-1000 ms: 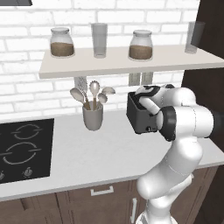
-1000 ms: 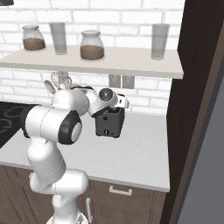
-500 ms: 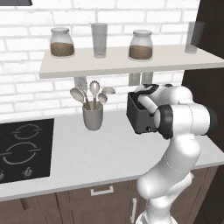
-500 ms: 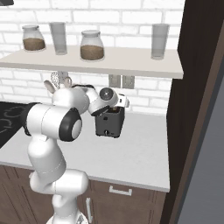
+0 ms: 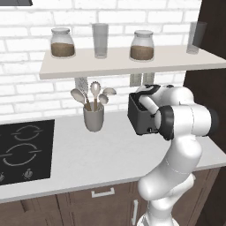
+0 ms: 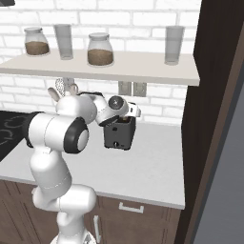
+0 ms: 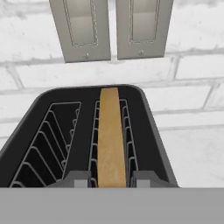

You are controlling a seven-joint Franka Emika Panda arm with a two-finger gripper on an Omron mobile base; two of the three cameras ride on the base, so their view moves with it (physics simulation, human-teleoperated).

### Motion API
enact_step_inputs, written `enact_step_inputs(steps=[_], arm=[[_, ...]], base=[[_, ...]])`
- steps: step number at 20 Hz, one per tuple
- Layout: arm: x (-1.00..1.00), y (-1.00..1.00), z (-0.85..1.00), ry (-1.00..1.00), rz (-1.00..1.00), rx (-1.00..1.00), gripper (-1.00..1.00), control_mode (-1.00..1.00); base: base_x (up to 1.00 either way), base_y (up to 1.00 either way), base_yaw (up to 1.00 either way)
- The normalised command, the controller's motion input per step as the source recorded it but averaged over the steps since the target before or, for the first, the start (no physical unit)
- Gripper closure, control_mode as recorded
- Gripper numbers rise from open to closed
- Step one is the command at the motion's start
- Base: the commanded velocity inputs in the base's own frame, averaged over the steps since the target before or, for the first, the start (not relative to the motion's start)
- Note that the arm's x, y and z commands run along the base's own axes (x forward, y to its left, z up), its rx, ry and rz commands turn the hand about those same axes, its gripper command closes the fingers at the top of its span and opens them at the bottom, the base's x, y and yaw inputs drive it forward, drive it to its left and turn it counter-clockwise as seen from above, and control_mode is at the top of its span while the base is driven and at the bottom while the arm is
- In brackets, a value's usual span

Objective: Start the toaster. Once the lever pops up, take the bread to the plate on the dining counter.

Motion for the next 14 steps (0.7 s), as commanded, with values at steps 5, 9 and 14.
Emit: enact_step_inputs(steps=[5,9,14], arm=[[0.00,0.00,0.00,0.00,0.00,0.00,1.00,-1.00],[0.00,0.00,0.00,0.00,0.00,0.00,1.00,-1.00],[0.00,0.00,0.00,0.00,0.00,0.00,1.00,-1.00]], base=[[0.00,0.00,0.00],[0.00,0.00,0.00],[0.00,0.00,0.00]])
